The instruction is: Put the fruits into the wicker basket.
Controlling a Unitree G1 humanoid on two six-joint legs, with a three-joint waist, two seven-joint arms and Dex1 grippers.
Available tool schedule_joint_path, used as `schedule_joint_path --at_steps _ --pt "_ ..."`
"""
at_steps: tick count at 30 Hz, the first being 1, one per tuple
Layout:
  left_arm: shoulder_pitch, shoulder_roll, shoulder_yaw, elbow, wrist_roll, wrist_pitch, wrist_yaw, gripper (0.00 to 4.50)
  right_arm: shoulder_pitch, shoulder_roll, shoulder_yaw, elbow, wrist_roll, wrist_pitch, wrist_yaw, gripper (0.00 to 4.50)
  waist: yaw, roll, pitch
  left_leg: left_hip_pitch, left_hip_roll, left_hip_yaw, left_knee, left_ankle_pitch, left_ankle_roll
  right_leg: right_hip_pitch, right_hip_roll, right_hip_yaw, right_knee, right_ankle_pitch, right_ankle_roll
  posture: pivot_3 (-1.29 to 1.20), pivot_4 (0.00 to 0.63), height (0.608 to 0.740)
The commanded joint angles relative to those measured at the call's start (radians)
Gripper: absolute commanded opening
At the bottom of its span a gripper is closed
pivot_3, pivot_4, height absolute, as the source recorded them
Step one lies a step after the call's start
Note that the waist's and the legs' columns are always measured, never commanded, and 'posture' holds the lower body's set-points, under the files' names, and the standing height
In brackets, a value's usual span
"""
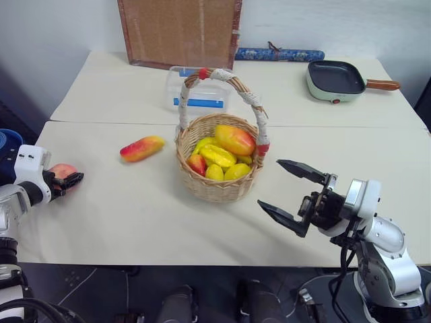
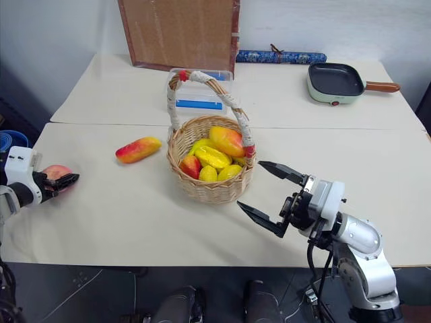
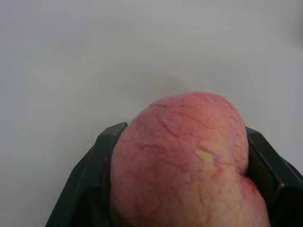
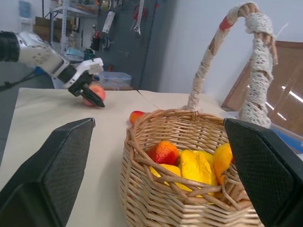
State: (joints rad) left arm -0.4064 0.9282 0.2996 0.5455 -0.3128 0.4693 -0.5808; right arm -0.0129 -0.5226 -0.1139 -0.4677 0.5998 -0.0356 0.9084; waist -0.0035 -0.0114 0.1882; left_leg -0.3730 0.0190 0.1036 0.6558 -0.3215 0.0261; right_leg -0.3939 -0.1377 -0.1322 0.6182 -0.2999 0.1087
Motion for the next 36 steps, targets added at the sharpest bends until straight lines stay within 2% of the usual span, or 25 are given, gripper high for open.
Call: schedule_joint_path --at_steps 1,4,6,8,12,15,19,21,26,28,31,34,36 --pt "0.006 -0.045 0.067 -0.162 -0.093 -0.110 -0.120 2.66 0.012 -0.015 -0.036 -0.029 0.009 -0.013 0.004 4.50 0.004 -0.001 0.001 0.000 0.000 0.000 0.000 0.000 0.000 0.000 -0.001 0.000 0.000 0.000 0.000 0.00 0.150 0.740" --pt "-0.007 -0.098 0.073 -0.447 -0.262 -0.064 -0.256 2.66 0.016 -0.020 -0.058 -0.021 0.003 -0.020 -0.008 4.50 0.019 -0.008 0.004 -0.003 -0.001 -0.006 0.005 0.000 0.000 0.001 -0.010 0.003 0.001 0.000 -0.001 0.00 0.150 0.740" --pt "-0.015 -0.110 -0.002 -0.602 -0.327 -0.007 -0.346 2.66 0.019 -0.026 -0.070 -0.017 -0.004 -0.021 -0.015 4.50 0.021 -0.008 0.004 -0.004 0.000 -0.008 0.008 -0.001 -0.002 0.002 -0.011 0.003 0.000 0.001 -0.002 0.00 0.150 0.740" --pt "-0.052 -0.125 -0.099 -0.690 -0.322 0.012 -0.389 2.66 0.023 -0.029 -0.078 -0.018 -0.010 -0.020 -0.020 4.50 0.022 -0.006 0.005 -0.003 -0.002 -0.007 0.008 -0.002 -0.003 0.003 -0.011 0.004 0.000 0.002 -0.002 0.00 0.150 0.740" --pt "-0.213 -0.239 -0.258 -0.687 -0.241 0.028 -0.324 2.66 0.028 -0.029 -0.086 -0.032 -0.011 -0.009 -0.031 4.50 0.028 -0.003 0.006 -0.001 -0.003 -0.005 0.008 0.002 0.000 0.003 -0.006 0.004 0.002 0.002 -0.002 0.00 0.150 0.740" --pt "-0.320 -0.338 -0.362 -0.581 -0.104 -0.024 -0.246 2.66 0.034 -0.030 -0.085 -0.076 -0.005 0.014 -0.062 4.50 0.029 -0.003 0.006 -0.001 -0.003 -0.004 0.008 0.004 0.001 0.003 -0.002 0.003 0.003 0.002 -0.002 0.00 0.150 0.740" --pt "-0.342 -0.393 -0.379 -0.509 -0.045 -0.128 -0.258 3.93 0.036 -0.029 -0.079 -0.108 -0.005 0.041 -0.092 4.50 0.017 -0.003 0.006 -0.001 -0.001 0.001 0.008 0.005 0.001 0.001 0.000 0.004 0.004 0.002 -0.002 0.00 0.150 0.740" --pt "-0.324 -0.395 -0.351 -0.524 -0.064 -0.139 -0.275 4.47 0.036 -0.028 -0.081 -0.117 -0.005 0.049 -0.102 4.50 0.016 -0.003 0.006 -0.001 0.000 0.001 0.008 0.004 0.001 0.000 0.002 0.003 0.004 0.002 -0.002 0.00 0.150 0.740" --pt "-0.209 -0.341 -0.145 -0.556 -0.153 -0.190 -0.283 4.47 0.036 -0.027 -0.083 -0.117 -0.005 0.050 -0.102 4.50 0.008 -0.003 0.006 -0.002 0.002 0.000 0.008 0.004 0.001 0.000 0.003 0.003 0.003 0.002 -0.002 0.00 0.150 0.740" --pt "-0.101 -0.286 -0.050 -0.583 -0.180 -0.234 -0.333 4.47 0.035 -0.028 -0.085 -0.109 -0.001 0.044 -0.090 4.50 -0.004 -0.003 0.006 -0.002 0.003 0.000 0.008 0.004 0.001 0.000 0.003 0.003 0.003 0.002 -0.002 0.00 0.150 0.740" --pt "0.141 -0.194 0.145 -0.603 -0.193 -0.225 -0.343 4.47 0.028 -0.016 -0.088 -0.094 0.033 0.032 -0.063 4.50 -0.015 -0.002 0.007 0.000 0.006 0.002 0.008 0.002 -0.001 0.001 0.003 0.004 0.002 0.003 -0.003 0.00 0.150 0.740" --pt "0.316 -0.173 0.300 -0.558 -0.214 -0.193 -0.314 4.47 0.027 -0.015 -0.067 -0.082 0.020 0.001 -0.020 4.50 -0.013 -0.003 0.007 0.000 0.008 0.001 0.008 0.002 -0.002 0.002 0.001 0.006 0.001 0.003 -0.004 0.00 0.150 0.740" --pt "0.363 -0.177 0.372 -0.517 -0.221 -0.186 -0.270 4.47 0.036 -0.004 -0.038 -0.077 0.005 -0.024 0.006 4.50 0.002 -0.003 0.007 0.001 0.008 0.000 0.008 0.000 -0.002 0.001 0.000 0.010 -0.001 0.003 -0.005 0.00 0.150 0.740"
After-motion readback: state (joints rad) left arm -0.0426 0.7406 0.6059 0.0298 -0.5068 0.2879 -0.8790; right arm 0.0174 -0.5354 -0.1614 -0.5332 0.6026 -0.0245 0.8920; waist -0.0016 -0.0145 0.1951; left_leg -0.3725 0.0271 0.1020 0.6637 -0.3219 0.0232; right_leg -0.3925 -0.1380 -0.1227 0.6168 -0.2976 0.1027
